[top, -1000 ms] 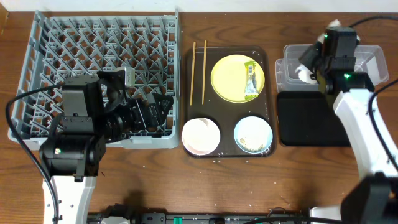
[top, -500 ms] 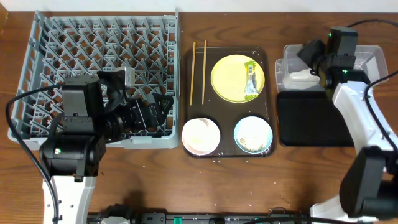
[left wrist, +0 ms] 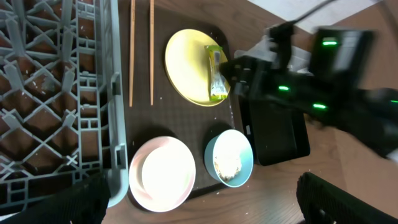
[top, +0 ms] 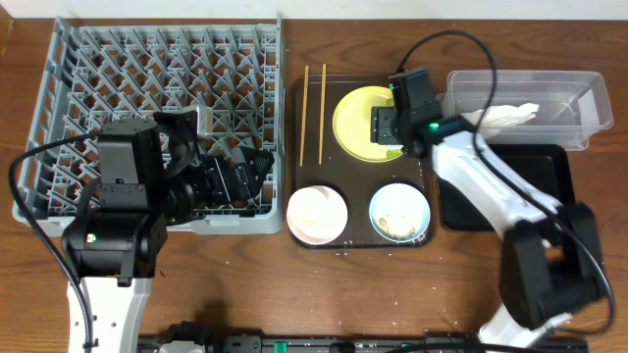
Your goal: Sort waste into correct bins and load items into the dishwasher
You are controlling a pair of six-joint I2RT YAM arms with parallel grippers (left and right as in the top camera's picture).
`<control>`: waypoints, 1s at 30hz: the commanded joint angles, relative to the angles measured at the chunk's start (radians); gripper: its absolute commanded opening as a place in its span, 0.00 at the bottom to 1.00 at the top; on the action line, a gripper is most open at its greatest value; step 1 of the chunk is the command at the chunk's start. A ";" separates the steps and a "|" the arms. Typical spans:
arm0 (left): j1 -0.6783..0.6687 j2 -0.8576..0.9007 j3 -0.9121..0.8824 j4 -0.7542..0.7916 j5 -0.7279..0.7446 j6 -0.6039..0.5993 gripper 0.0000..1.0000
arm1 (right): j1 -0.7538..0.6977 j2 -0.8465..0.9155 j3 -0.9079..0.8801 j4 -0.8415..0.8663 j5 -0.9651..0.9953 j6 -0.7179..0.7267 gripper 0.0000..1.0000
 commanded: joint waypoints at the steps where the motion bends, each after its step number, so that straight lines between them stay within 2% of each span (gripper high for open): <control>1: 0.000 -0.003 0.020 -0.001 0.014 0.002 0.96 | -0.017 0.098 -0.011 0.092 0.126 -0.020 0.69; 6: 0.000 -0.003 0.019 -0.004 0.014 0.002 0.96 | -0.014 0.182 -0.011 0.146 0.039 -0.020 0.59; 7: 0.000 -0.003 0.019 -0.008 0.014 0.002 0.96 | -0.011 0.199 -0.011 0.147 0.037 -0.020 0.21; 8: 0.001 -0.003 0.019 -0.008 0.014 0.002 0.96 | -0.011 0.199 -0.011 0.147 0.039 -0.020 0.01; 12: 0.001 -0.003 0.019 -0.008 0.014 0.002 0.96 | -0.011 0.143 -0.004 0.113 0.029 0.027 0.01; 15: 0.001 -0.003 0.019 -0.008 0.014 0.002 0.97 | -0.020 0.017 -0.003 0.087 0.029 0.097 0.01; 19: 0.001 -0.002 0.019 -0.008 0.014 0.002 0.96 | -0.068 -0.155 -0.003 0.029 0.022 0.272 0.01; 22: 0.001 -0.002 0.019 -0.008 0.014 0.002 0.96 | -0.155 -0.279 -0.003 -0.018 0.040 0.397 0.01; 27: 0.000 -0.002 0.019 -0.012 0.014 0.002 0.96 | -0.294 -0.271 -0.004 -0.080 0.151 0.597 0.01; 30: 0.001 -0.002 0.019 -0.031 0.014 0.002 0.96 | -0.364 -0.196 -0.004 -0.045 0.153 0.624 0.01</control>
